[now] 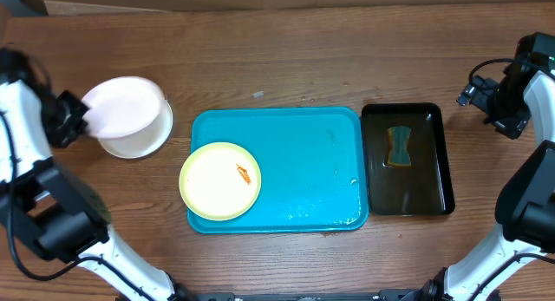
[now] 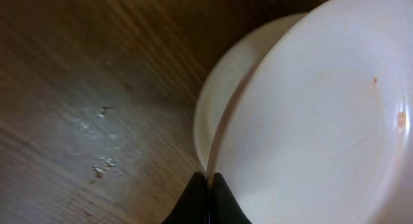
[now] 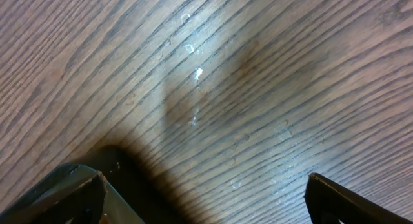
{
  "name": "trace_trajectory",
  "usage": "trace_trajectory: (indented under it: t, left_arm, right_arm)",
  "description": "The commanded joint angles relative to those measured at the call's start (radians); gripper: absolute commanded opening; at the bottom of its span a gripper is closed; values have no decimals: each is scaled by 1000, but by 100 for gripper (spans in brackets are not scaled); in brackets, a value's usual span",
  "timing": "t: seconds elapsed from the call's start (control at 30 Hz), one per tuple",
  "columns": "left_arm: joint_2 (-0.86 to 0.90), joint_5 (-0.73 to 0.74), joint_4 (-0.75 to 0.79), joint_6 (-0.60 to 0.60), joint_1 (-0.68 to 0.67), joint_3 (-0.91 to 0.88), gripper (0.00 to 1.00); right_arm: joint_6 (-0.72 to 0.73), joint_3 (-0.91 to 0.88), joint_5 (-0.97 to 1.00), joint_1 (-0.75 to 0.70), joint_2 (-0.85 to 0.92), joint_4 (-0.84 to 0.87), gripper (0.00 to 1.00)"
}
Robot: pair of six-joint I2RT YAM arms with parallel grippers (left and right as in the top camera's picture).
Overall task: Clean dirty plates on tray and stack at the side
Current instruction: 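Carry the plate left and stack it on the first white plate, then release the plate and move the left gripper to the yellow plate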
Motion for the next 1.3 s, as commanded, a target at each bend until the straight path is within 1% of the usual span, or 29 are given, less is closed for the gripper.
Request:
trace_trajectory:
  t: [0.0, 0.13, 0.4, 0.47, 0.5, 0.53, 0.57, 0.6, 0.63, 0.7, 0.73, 0.83, 0.87, 0.9, 0.93, 0.97, 1.0, 1.13, 1.27]
  left_arm:
    - [-25, -11, 11, -9, 25, -34, 4]
    - [-25, -23, 25, -9, 25, -49, 4]
    - [-24, -26, 74, -9, -21, -81, 4]
    - [-24, -26, 74, -9, -36, -82, 14]
    - [-24, -26, 74, -8, -43, -82, 28]
    - [-24, -26, 72, -8, -51, -82, 51]
    - [-24, -26, 70, -2, -58, -82, 64]
    - [-24, -21, 69, 6, -64, -82, 67]
    - [-24, -15, 65, 12, -70, -82, 68]
    - [-24, 26, 46, 29, -80, -82, 67]
    - [-24, 60, 32, 47, -84, -82, 64]
    - [-24, 186, -59, 110, -107, -82, 62]
    - [-24, 201, -98, 132, -121, -82, 60]
    - [-24, 203, -137, 152, -135, -82, 57]
    - [-24, 203, -165, 169, -148, -82, 53]
    - [-24, 203, -207, 203, -172, -82, 44]
    - [-24, 201, -226, 216, -188, -82, 41]
    - [-24, 134, -285, 216, -251, -82, 36]
    - [-24, 89, -320, 212, -334, -108, 37]
  right_arm:
    - [5, 14, 2, 4, -22, 5, 100]
    - [5, 14, 2, 4, -22, 5, 100]
    - [5, 14, 2, 4, -22, 5, 100]
    - [5, 14, 2, 4, -22, 5, 100]
    - [5, 14, 2, 4, -22, 5, 100]
    - [5, 14, 2, 4, -22, 5, 100]
    - [5, 14, 2, 4, -22, 5, 100]
    - [5, 14, 2, 4, -22, 5, 100]
    - [5, 14, 2, 4, -22, 5, 100]
    - [5, 14, 2, 4, -22, 5, 100]
    - [5, 14, 2, 4, -22, 5, 100]
    - [5, 14, 2, 4, -22, 5, 100]
    - [5, 14, 2, 4, -22, 5, 100]
    - [5, 14, 2, 4, -22, 5, 100]
    - [5, 14, 2, 4, -22, 5, 100]
    - [5, 14, 2, 4, -22, 5, 100]
    - [5, 14, 2, 4, -22, 5, 100]
    - [5, 14, 2, 4, -22, 5, 100]
    - [4, 14, 2, 4, -22, 5, 100]
